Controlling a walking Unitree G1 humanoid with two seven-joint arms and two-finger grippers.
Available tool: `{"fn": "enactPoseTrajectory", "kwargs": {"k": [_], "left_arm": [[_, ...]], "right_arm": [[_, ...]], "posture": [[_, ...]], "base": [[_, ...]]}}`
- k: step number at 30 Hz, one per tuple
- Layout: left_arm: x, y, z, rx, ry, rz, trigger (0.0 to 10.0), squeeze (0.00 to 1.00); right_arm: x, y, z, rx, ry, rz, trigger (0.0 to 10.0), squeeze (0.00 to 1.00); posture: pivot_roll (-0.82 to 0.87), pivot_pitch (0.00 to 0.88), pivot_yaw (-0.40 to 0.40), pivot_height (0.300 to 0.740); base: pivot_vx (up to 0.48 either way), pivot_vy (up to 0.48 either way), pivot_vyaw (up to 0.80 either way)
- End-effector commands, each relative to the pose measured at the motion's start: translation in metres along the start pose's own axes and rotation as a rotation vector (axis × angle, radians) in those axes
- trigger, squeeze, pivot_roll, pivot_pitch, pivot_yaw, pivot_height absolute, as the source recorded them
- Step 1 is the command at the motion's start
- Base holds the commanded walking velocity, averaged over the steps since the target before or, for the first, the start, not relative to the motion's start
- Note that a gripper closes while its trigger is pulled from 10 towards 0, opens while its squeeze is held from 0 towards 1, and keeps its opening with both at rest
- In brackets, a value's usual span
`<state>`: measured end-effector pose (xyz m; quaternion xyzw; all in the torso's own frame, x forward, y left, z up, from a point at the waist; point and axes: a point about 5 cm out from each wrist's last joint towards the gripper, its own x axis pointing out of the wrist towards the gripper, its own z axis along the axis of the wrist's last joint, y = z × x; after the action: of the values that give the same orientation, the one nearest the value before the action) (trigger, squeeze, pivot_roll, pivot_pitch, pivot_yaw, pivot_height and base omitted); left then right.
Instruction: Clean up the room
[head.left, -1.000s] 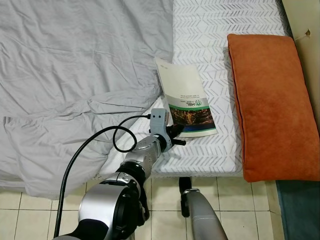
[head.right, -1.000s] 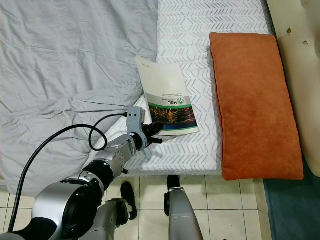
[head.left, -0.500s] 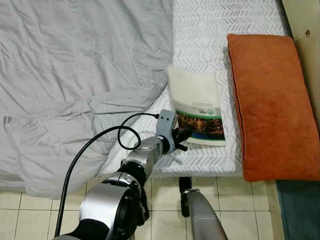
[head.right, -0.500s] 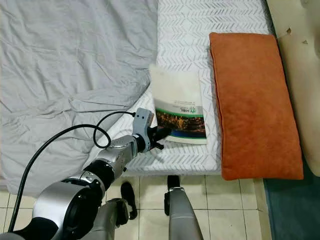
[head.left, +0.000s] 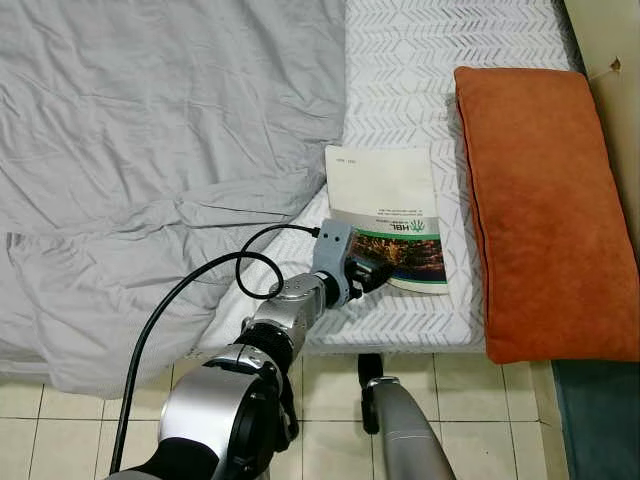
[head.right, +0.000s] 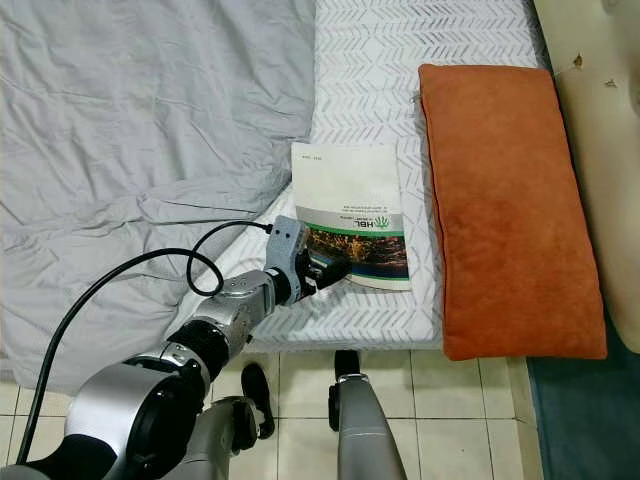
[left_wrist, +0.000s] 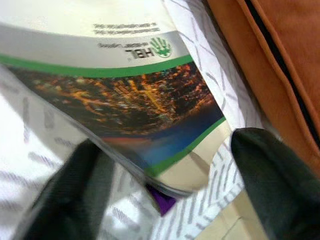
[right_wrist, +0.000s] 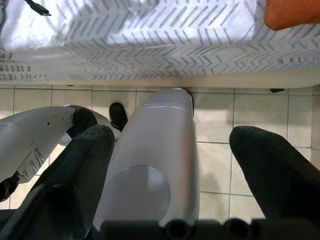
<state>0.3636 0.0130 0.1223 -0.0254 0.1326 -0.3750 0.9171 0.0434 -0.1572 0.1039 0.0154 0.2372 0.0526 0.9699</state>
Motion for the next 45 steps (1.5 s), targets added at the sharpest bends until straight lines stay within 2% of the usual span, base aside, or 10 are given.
{"fn": "enactPoseTrajectory", "kwargs": {"k": [1, 10, 15, 25, 35, 36, 37, 38, 41, 45], "left_arm": [[-0.001, -0.007, -0.017, 0.032, 0.028, -0.029, 10.0, 1.00], [-0.036, 0.040, -0.022, 0.080, -0.089, 0.057, 10.0, 1.00], [-0.083, 0.063, -0.052, 0.196, -0.106, 0.075, 10.0, 1.00], [-0.127, 0.026, -0.078, 0.118, -0.218, 0.177, 10.0, 1.00], [-0.152, 0.033, -0.106, 0.081, -0.129, 0.477, 10.0, 1.00], [-0.162, 0.032, -0.107, 0.065, -0.123, 0.525, 10.0, 0.82], [-0.162, 0.032, -0.107, 0.065, -0.123, 0.525, 10.0, 0.82], [-0.171, 0.030, -0.102, 0.072, -0.140, 0.541, 10.0, 0.00], [-0.170, 0.031, -0.091, 0.087, -0.185, 0.528, 10.0, 0.00], [-0.143, 0.032, -0.064, 0.140, -0.288, 0.455, 10.0, 0.00]], "right_arm": [[-0.002, 0.000, -0.008, 0.015, 0.048, -0.012, 10.0, 0.00], [0.011, -0.001, -0.006, 0.036, 0.018, -0.004, 10.0, 0.00], [0.035, -0.006, -0.003, 0.053, -0.033, 0.003, 10.0, 0.00], [0.106, -0.025, 0.016, 0.082, -0.174, 0.008, 10.0, 0.00], [0.164, -0.031, 0.046, 0.121, -0.284, 0.028, 10.0, 0.00], [0.163, -0.035, 0.055, 0.115, -0.323, 0.005, 10.0, 0.00], [0.163, -0.035, 0.055, 0.115, -0.323, 0.005, 10.0, 0.00], [0.157, -0.042, 0.058, 0.104, -0.352, -0.037, 10.0, 0.00], [0.152, -0.050, 0.057, 0.104, -0.371, -0.093, 10.0, 0.00], [0.157, -0.061, 0.057, 0.066, -0.413, -0.172, 10.0, 0.00]], "posture": [[-0.49, 0.587, 0.026, 0.740], [-0.43, 0.589, 0.043, 0.740], [-0.34, 0.520, 0.073, 0.740], [-0.18, 0.245, 0.103, 0.740], [-0.10, 0.078, 0.095, 0.740], [-0.09, 0.034, 0.086, 0.740], [-0.09, 0.034, 0.086, 0.740], [-0.09, 0.000, 0.081, 0.740], [-0.10, 0.000, 0.077, 0.740], [-0.13, 0.000, 0.093, 0.740]], "base": [[0.000, 0.000, 0.00], [0.000, 0.000, 0.00], [0.000, 0.000, 0.00], [0.000, 0.000, 0.00], [0.000, 0.000, 0.00], [0.000, 0.000, 0.00], [0.000, 0.000, 0.00], [0.000, 0.000, 0.00], [0.000, 0.000, 0.00], [0.000, 0.000, 0.00]]}}
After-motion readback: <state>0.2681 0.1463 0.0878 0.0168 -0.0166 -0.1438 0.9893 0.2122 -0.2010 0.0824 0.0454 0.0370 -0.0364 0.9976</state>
